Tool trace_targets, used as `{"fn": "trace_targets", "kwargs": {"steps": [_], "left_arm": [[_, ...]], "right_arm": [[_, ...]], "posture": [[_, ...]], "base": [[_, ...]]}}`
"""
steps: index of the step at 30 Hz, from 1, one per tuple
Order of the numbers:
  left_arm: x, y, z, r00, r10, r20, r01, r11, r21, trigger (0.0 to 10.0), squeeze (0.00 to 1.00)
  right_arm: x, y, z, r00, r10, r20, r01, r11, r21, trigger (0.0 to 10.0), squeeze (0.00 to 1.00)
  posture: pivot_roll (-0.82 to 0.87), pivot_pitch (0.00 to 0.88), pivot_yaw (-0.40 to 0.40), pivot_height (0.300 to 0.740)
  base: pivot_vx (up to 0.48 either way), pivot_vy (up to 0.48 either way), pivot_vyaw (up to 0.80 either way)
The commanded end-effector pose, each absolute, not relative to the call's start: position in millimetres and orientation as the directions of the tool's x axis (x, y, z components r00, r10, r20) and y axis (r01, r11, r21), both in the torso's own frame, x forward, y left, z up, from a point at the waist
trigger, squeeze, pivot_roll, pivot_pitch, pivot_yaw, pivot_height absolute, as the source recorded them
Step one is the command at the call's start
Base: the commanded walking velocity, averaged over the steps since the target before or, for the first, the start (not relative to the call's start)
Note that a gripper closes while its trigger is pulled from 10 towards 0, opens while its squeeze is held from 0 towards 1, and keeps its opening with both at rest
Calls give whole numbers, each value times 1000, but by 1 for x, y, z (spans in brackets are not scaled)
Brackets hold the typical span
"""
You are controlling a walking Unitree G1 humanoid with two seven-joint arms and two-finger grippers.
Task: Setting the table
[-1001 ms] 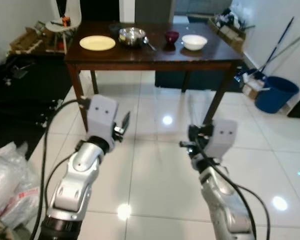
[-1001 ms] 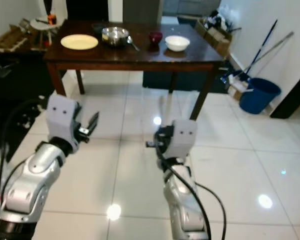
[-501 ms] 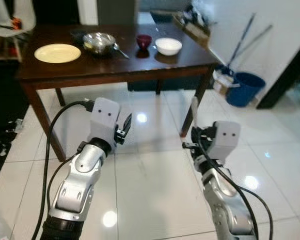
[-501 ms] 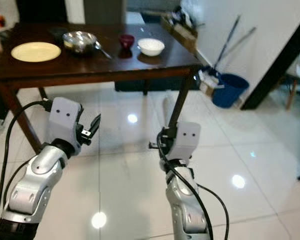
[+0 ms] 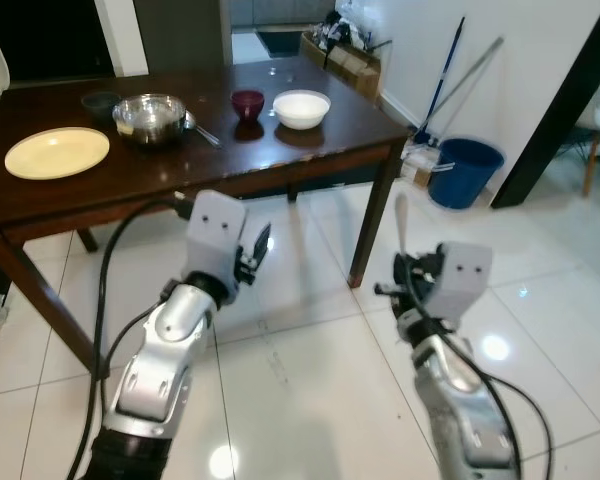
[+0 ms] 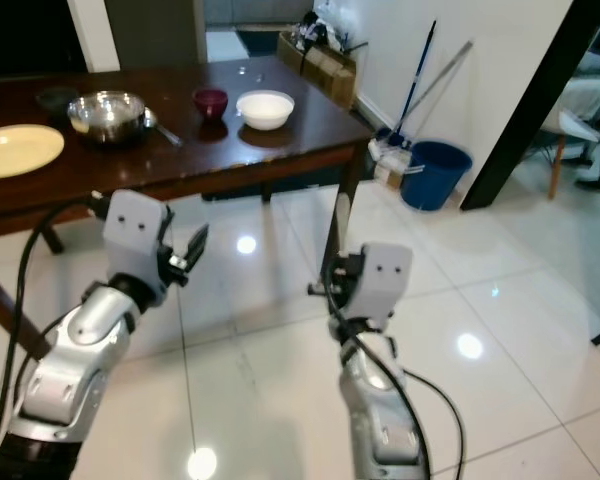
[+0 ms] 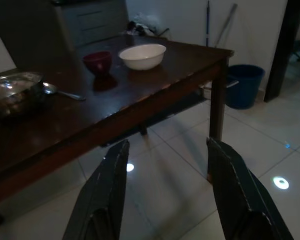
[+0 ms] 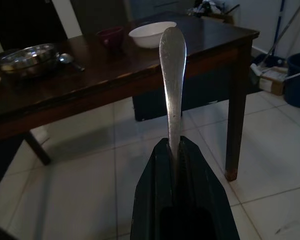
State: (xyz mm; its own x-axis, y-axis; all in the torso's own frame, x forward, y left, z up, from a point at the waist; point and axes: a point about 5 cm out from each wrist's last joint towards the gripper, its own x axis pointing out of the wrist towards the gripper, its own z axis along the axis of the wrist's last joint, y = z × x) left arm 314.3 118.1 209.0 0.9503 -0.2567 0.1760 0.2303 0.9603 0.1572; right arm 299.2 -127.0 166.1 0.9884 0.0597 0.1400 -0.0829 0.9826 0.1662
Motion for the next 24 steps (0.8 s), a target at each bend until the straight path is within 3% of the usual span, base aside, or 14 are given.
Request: {"fn": "trace_targets", "kwargs": {"steps": [1, 24], "left_arm": [[314, 114, 206, 947, -274, 167, 248, 956, 157, 10000, 0], [315, 111, 207, 942, -288, 170, 262, 952, 160, 10000, 0]], "right_arm": [[299, -133, 166, 989, 40, 142, -63, 985, 161, 10000, 0], [299, -139, 169, 986, 20, 163, -41, 991, 129, 10000, 0]], "posture": [[-67, 42, 64, 740], [-67, 40, 74, 740]], "base": [[469, 0, 0], [472, 0, 0]]}}
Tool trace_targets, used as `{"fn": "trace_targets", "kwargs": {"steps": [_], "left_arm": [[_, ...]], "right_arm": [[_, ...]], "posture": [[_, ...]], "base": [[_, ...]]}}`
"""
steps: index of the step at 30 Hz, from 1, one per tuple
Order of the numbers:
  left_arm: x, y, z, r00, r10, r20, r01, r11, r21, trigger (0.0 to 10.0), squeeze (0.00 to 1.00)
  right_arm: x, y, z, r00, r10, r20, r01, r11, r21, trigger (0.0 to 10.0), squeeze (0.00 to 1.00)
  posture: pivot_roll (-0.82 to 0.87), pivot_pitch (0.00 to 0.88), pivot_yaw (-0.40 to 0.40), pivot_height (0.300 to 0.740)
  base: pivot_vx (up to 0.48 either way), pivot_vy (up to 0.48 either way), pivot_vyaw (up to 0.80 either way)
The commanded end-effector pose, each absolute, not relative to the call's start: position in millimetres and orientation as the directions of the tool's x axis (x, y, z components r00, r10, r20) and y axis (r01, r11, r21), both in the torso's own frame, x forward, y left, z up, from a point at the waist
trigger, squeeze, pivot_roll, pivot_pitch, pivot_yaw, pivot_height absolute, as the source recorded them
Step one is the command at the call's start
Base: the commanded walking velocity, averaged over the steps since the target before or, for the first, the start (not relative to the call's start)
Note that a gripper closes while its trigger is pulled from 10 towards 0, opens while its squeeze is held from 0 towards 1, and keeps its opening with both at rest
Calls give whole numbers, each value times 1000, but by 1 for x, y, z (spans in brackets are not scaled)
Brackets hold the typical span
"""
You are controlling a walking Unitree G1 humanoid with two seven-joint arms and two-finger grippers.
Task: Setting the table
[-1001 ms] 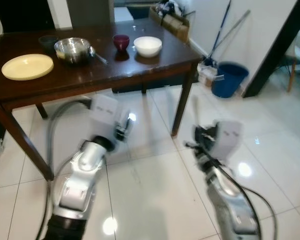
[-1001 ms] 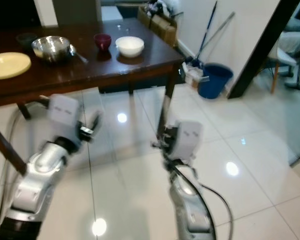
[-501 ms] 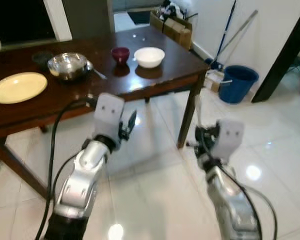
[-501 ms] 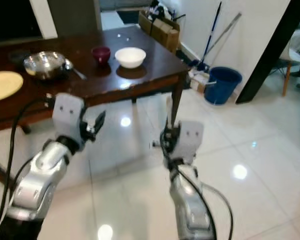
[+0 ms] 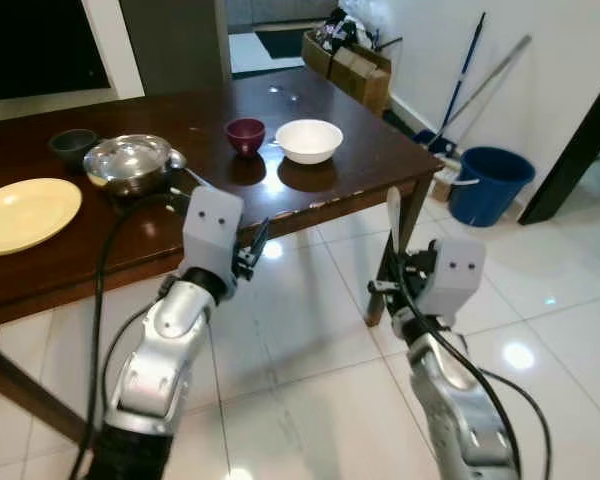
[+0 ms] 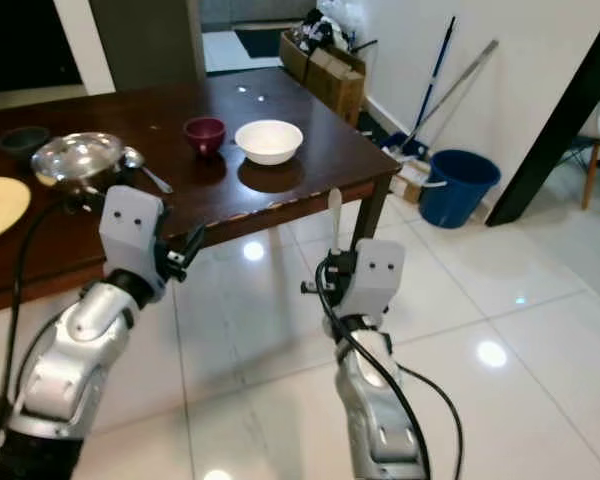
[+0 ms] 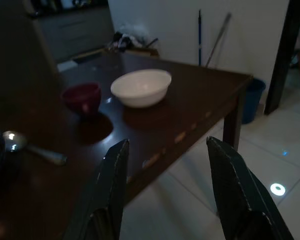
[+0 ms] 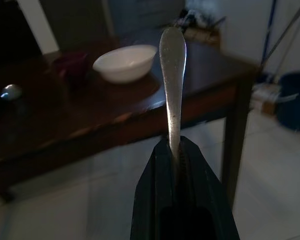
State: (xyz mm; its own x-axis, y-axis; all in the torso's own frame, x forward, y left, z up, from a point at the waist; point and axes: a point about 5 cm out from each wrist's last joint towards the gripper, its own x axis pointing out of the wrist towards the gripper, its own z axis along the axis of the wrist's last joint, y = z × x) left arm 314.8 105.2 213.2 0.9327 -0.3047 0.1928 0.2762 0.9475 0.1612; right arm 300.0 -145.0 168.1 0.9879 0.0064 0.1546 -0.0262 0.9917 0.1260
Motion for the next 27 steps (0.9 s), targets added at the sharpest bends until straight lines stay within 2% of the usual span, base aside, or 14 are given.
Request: {"fn": "trace_targets", "kwargs": {"steps": [1, 27], "left_arm": [[315, 111, 207, 942, -289, 170, 262, 951, 161, 10000, 0], [311, 113, 204, 951, -263, 160, 238, 958, 161, 10000, 0]], "right_arm": [[300, -139, 170, 986, 19, 165, -41, 991, 128, 10000, 0], [303, -129, 176, 966, 174, 189, -186, 982, 44, 10000, 0]], "posture": [[-67, 40, 75, 740], [-47, 37, 74, 740]], "base": [[469, 0, 0], [471, 0, 0]]}}
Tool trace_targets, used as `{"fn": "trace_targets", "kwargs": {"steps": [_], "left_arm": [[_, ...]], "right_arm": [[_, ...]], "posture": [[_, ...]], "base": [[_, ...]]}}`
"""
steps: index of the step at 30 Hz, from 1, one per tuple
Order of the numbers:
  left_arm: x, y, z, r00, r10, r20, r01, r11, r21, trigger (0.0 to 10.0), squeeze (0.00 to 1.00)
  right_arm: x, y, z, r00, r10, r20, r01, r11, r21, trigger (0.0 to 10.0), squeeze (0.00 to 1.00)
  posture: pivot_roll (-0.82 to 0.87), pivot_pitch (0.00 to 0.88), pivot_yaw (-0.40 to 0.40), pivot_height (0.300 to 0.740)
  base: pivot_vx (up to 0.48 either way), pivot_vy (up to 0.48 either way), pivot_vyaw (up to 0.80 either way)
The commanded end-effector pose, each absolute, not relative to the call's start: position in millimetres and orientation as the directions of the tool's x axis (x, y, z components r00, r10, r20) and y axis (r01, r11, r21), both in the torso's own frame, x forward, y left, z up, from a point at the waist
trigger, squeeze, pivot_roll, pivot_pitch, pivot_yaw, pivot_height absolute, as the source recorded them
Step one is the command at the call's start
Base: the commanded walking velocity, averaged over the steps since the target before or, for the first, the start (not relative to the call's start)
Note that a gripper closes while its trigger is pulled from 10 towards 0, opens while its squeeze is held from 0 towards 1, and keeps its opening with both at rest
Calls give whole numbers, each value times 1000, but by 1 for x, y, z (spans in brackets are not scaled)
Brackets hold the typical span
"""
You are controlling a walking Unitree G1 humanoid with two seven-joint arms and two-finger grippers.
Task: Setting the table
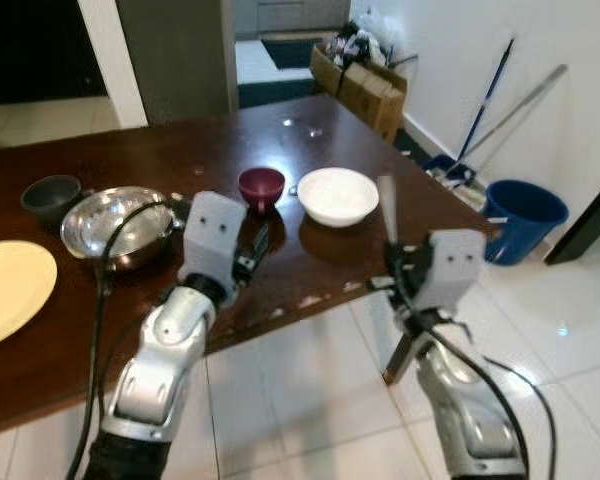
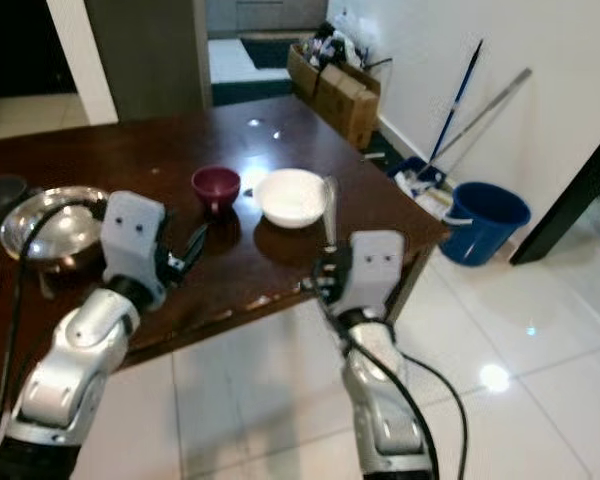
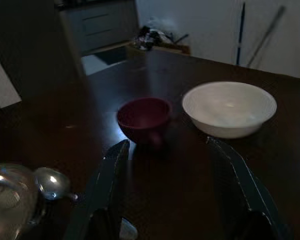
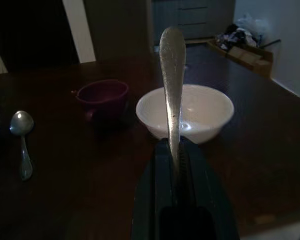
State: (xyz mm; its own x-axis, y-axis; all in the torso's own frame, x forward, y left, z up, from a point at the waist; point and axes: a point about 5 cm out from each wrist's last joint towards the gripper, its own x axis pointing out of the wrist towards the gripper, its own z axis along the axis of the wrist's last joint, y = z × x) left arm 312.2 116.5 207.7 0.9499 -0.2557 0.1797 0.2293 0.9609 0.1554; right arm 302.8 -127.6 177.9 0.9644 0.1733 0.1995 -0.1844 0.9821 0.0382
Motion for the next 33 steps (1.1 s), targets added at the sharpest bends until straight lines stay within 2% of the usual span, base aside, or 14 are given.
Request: {"fn": "trace_targets", "kwargs": {"steps": [1, 8, 14, 21, 29, 33], "left_arm": [[310, 113, 204, 951, -264, 160, 239, 958, 161, 10000, 0], [311, 111, 204, 949, -274, 160, 249, 955, 160, 10000, 0], [308, 114, 206, 942, -296, 160, 277, 952, 130, 10000, 0], [308, 124, 214, 925, -344, 158, 320, 934, 159, 10000, 0], [311, 132, 224, 922, -352, 162, 325, 930, 169, 10000, 0], [312, 134, 229, 920, -357, 165, 329, 928, 172, 10000, 0]], "right_arm": [[303, -128, 175, 965, 185, 188, -196, 980, 39, 10000, 0], [300, -118, 170, 947, 285, 150, -293, 956, 30, 10000, 0], [288, -103, 158, 907, 411, 93, -414, 910, 20, 10000, 0], [280, -108, 141, 934, 356, 23, -356, 934, 27, 10000, 0], [270, -99, 125, 916, 398, -46, -395, 917, 60, 10000, 0], [270, -99, 118, 922, 377, -94, -369, 925, 85, 10000, 0]], "posture": [[-48, 34, 77, 740], [-48, 29, 82, 740], [-48, 28, 81, 740], [-47, 33, 81, 740], [-41, 42, 82, 740], [-34, 47, 82, 740]], "base": [[469, 0, 0], [467, 0, 0], [0, 0, 0], [0, 0, 0], [0, 0, 0], [0, 0, 0]]}}
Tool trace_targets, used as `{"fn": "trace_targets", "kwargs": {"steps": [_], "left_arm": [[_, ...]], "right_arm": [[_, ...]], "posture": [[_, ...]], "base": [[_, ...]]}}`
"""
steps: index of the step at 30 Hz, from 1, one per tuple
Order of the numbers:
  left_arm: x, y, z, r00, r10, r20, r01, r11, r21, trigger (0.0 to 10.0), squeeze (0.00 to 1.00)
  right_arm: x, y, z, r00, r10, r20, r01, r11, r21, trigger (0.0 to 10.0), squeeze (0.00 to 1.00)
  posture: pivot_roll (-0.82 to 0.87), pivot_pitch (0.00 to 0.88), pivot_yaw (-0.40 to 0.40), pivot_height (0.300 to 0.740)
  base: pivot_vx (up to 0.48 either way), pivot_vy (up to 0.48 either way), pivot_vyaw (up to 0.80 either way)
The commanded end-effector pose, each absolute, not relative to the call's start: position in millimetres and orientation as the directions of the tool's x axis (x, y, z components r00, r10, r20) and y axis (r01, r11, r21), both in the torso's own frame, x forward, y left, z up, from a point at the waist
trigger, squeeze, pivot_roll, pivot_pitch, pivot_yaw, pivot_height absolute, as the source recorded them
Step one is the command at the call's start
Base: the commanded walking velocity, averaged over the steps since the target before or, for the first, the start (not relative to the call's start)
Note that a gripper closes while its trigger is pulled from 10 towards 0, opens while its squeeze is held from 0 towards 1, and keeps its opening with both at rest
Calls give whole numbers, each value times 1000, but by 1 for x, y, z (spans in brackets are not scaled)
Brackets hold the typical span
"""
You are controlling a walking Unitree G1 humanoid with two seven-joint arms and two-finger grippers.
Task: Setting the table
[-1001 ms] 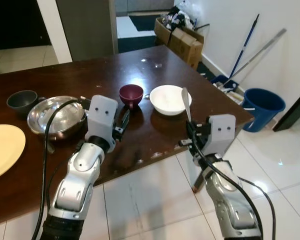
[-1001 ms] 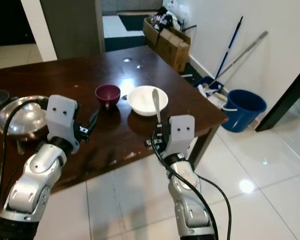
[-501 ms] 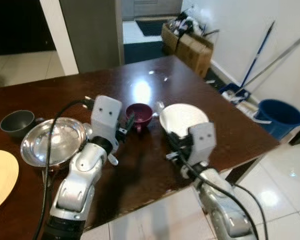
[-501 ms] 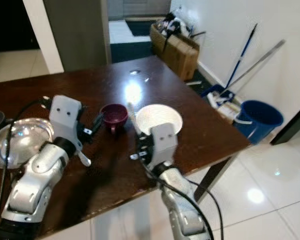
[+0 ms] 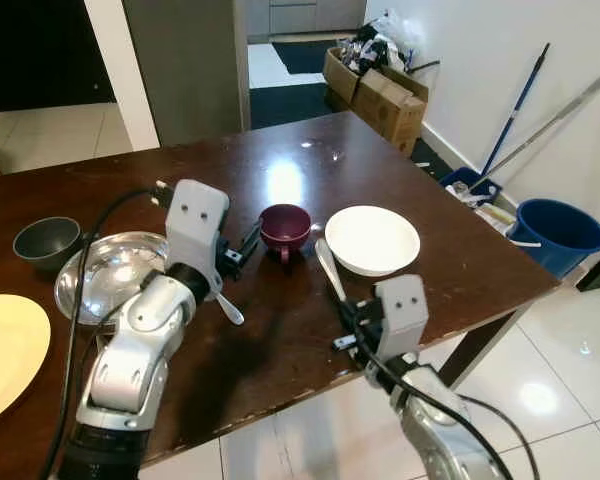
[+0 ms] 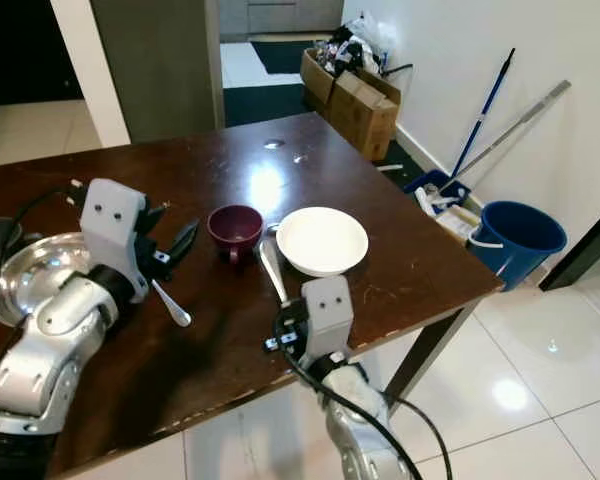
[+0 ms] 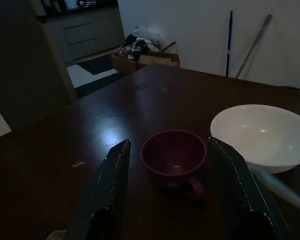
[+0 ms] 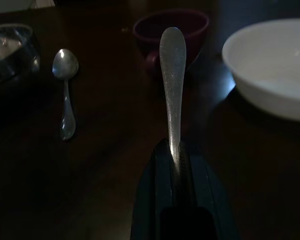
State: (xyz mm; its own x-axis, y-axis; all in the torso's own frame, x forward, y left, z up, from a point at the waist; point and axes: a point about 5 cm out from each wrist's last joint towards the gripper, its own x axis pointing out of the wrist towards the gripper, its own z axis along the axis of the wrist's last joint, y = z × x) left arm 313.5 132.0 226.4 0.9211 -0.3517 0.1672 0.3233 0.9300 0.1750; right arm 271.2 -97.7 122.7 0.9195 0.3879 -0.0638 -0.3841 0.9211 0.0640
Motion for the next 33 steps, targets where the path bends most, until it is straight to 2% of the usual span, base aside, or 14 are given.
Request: {"fn": "trace_targets", "kwargs": {"steps": [1, 7, 10, 11, 26, 33], "left_arm": [[313, 135, 231, 919, -358, 167, 330, 928, 173, 10000, 0], [314, 138, 238, 914, -365, 175, 336, 925, 177, 10000, 0], [314, 138, 242, 909, -376, 179, 347, 922, 173, 10000, 0], [314, 140, 248, 903, -388, 185, 359, 917, 172, 10000, 0], [310, 142, 262, 891, -407, 199, 378, 911, 167, 10000, 0], [310, 141, 263, 892, -409, 193, 382, 910, 163, 10000, 0]], "right_arm": [[271, -99, 116, 924, 368, -106, -359, 929, 95, 10000, 0], [279, -108, 112, 939, 311, -146, -297, 949, 110, 10000, 0], [287, -117, 111, 945, 280, -167, -266, 959, 102, 10000, 0], [296, -128, 110, 941, 279, -194, -261, 959, 110, 10000, 0], [331, -144, 128, 872, 444, -206, -431, 896, 108, 10000, 0], [339, -155, 133, 856, 468, -218, -471, 881, 43, 10000, 0]], "posture": [[-30, 50, 84, 740], [-26, 54, 92, 740], [-20, 59, 101, 740], [-17, 64, 105, 740], [20, 82, 115, 740], [22, 83, 120, 740]], "base": [[0, 0, 0], [0, 0, 0], [0, 0, 0], [0, 0, 0], [0, 0, 0], [0, 0, 0]]}}
